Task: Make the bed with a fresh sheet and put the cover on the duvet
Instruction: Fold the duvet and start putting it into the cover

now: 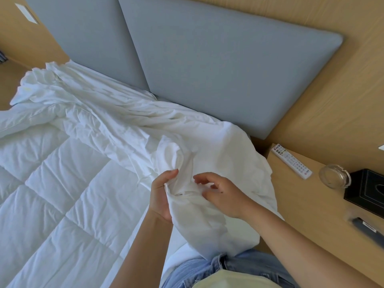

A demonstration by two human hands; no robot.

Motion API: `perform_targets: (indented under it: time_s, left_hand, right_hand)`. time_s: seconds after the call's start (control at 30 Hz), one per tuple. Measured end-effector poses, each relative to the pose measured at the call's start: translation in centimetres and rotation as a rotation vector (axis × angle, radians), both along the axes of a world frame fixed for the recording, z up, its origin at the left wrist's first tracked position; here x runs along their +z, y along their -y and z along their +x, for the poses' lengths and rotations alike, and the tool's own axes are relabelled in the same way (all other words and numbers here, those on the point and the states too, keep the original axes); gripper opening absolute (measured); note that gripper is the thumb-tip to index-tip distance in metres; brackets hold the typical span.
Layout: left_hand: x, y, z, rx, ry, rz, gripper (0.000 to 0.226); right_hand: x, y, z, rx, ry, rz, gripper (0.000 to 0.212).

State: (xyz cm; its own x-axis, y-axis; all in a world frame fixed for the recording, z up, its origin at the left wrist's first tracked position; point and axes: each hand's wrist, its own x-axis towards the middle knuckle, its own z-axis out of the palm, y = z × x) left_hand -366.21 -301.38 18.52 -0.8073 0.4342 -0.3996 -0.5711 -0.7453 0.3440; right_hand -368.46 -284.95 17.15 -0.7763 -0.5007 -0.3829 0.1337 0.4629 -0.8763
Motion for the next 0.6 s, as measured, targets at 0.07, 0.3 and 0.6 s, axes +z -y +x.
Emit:
perform_targets:
  time_s: [0.07,0.3,0.6]
  left_hand:
    - [-0.2,-0.1,0.0,0.013,0.010,0.012,0.037]
    - [-0.2,0.5,-1.2,-0.071,0.056,-0.324,0.031]
    - [-0.3,0.1,-2.3,-0.090,0.086,-0.436,0.020]
  right_hand:
    - [-0.7,-0.2,0.2,0.143,-0.033,0.081,0.040]
    - [2.1,0.0,-0.4,-0.370,-0.634,0.039,0.033]
    - [3.2,1.6,2.7,0.048,-0.825,0.096,0.033]
